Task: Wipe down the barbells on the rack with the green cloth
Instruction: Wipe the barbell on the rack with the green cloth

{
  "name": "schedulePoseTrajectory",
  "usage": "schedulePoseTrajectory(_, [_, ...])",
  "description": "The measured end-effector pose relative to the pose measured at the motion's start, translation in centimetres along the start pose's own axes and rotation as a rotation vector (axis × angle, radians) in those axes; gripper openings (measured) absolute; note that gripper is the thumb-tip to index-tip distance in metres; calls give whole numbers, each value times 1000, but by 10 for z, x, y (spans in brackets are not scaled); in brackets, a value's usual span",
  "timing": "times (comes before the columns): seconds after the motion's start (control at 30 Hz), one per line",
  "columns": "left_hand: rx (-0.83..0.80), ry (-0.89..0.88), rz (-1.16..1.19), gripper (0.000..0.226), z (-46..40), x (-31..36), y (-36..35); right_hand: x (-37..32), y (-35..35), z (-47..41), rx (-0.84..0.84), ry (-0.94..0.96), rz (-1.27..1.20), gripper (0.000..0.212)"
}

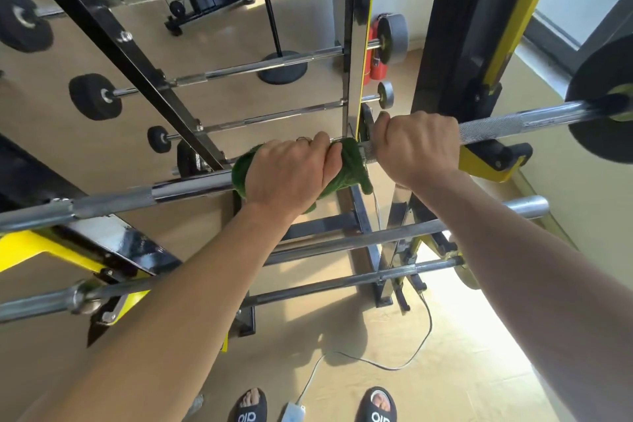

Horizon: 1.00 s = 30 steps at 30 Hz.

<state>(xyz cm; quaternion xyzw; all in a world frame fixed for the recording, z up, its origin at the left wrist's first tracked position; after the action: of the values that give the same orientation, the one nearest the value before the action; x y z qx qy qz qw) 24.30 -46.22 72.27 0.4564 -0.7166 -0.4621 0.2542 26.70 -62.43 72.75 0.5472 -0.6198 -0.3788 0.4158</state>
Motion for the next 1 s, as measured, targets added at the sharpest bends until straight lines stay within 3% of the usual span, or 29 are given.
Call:
schedulePoseTrajectory(0.13, [-90, 30, -7, 53, 8, -23, -2, 0, 0, 0, -5, 34, -6, 64])
schedulePoseTrajectory(0.2, [-106, 137, -91, 53, 41, -80, 7, 0, -1, 0, -3, 26, -2, 63])
schedulePoseTrajectory(0.3, [-108, 259, -94, 73, 80, -140, 25, -2, -1, 1, 10, 0, 27, 62])
schedulePoseTrajectory(0.4, [12, 426, -108, 65, 81, -139, 35, -5, -3, 1, 23, -24, 62, 62])
schedulePoseTrajectory(0.47, [10, 488, -93, 59, 71, -117, 35, -7, -2, 3, 28, -41, 52, 63])
schedulePoseTrajectory(0.6, [-99, 337, 0, 58, 3, -14, 0, -7, 1, 2, 0, -11, 80, 60])
schedulePoseTrajectory(0.7, [-57, 314, 19, 57, -29, 30, -9, -4, 0, 1, -6, -7, 78, 62])
schedulePoseTrajectory(0.87, [-106, 157, 39, 52, -15, 11, -7, -1, -2, 1, 17, 48, 39, 62])
schedulePoseTrajectory(1.0, [-93, 266, 12, 60, 25, -56, 7, -2, -9, 0, 26, 80, 67, 59])
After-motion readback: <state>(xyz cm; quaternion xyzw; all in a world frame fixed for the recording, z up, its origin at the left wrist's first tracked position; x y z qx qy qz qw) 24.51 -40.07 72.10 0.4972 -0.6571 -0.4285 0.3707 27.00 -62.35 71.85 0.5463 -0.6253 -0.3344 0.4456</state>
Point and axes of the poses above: each hand's wrist, its own z-axis away from the middle knuckle, its own y-axis out of the back of the hand, x = y × z, the point moved 6 cm from there along -z, towards the middle knuckle, and after that the axes turned 7 degrees about z, right-handed, at the moved point
